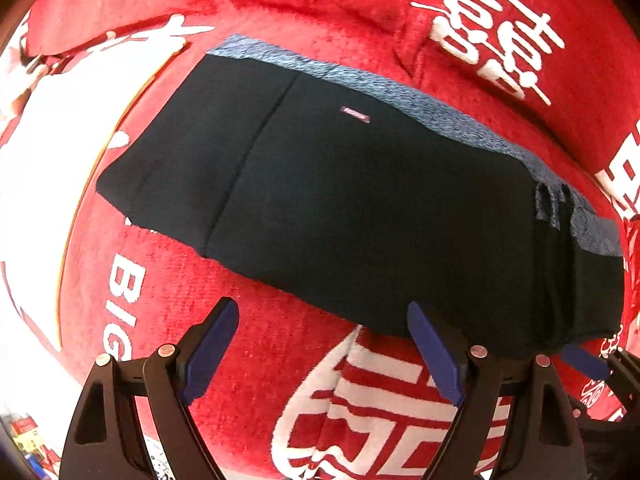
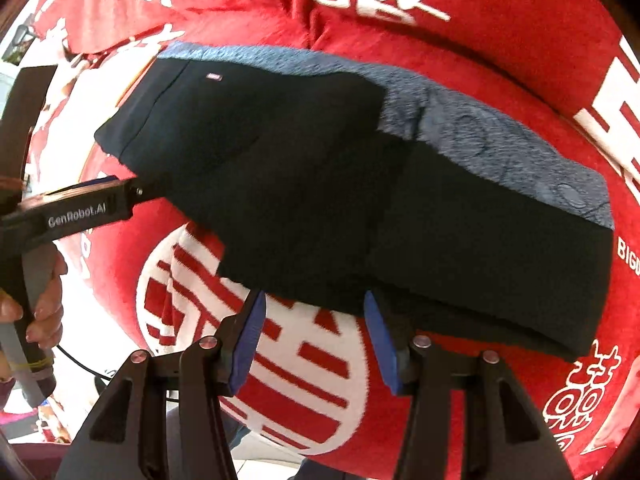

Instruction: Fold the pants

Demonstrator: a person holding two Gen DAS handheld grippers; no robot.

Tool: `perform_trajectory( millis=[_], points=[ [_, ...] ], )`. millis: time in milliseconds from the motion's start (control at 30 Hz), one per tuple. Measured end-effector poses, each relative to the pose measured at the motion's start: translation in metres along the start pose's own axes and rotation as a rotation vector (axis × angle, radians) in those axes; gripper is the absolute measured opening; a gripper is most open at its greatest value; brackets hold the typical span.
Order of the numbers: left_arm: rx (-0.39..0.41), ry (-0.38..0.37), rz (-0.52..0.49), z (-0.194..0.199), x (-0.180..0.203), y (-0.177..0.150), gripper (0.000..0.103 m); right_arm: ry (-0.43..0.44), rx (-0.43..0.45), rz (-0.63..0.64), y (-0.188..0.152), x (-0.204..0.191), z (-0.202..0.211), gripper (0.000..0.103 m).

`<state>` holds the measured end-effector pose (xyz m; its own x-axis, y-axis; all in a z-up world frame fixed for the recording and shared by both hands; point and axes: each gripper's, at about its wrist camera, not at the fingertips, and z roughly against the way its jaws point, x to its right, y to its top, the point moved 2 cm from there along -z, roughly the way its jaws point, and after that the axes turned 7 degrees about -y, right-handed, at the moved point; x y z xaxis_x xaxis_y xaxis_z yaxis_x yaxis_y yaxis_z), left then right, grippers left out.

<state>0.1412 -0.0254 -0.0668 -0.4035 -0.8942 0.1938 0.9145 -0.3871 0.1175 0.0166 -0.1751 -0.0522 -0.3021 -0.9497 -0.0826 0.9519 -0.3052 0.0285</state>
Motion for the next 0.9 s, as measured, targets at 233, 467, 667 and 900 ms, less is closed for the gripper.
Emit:
perform_trajectory(
  millis=[233, 467, 667, 900],
  points=[
    [0.019, -0.042, 0.034, 0.004, -0.024, -0.003, 0.087, -0.008, 0.006, 0.058, 0.009, -0.026, -0.003, 0.055],
    [0.032, -0.063, 0.067, 0.006, -0.044, -0.004, 0.088, 0.003, -0.022, 0.026, 0.011, -0.034, -0.015, 0.056],
    [0.049, -0.096, 0.106, 0.009, -0.062, -0.003, 0.103, -0.006, -0.025, 0.023, 0.012, -0.037, -0.018, 0.059],
    [0.032, -0.129, 0.232, 0.006, -0.092, -0.001, 0.103, -0.006, -0.035, 0.015, 0.014, -0.036, -0.021, 0.06]
  ],
)
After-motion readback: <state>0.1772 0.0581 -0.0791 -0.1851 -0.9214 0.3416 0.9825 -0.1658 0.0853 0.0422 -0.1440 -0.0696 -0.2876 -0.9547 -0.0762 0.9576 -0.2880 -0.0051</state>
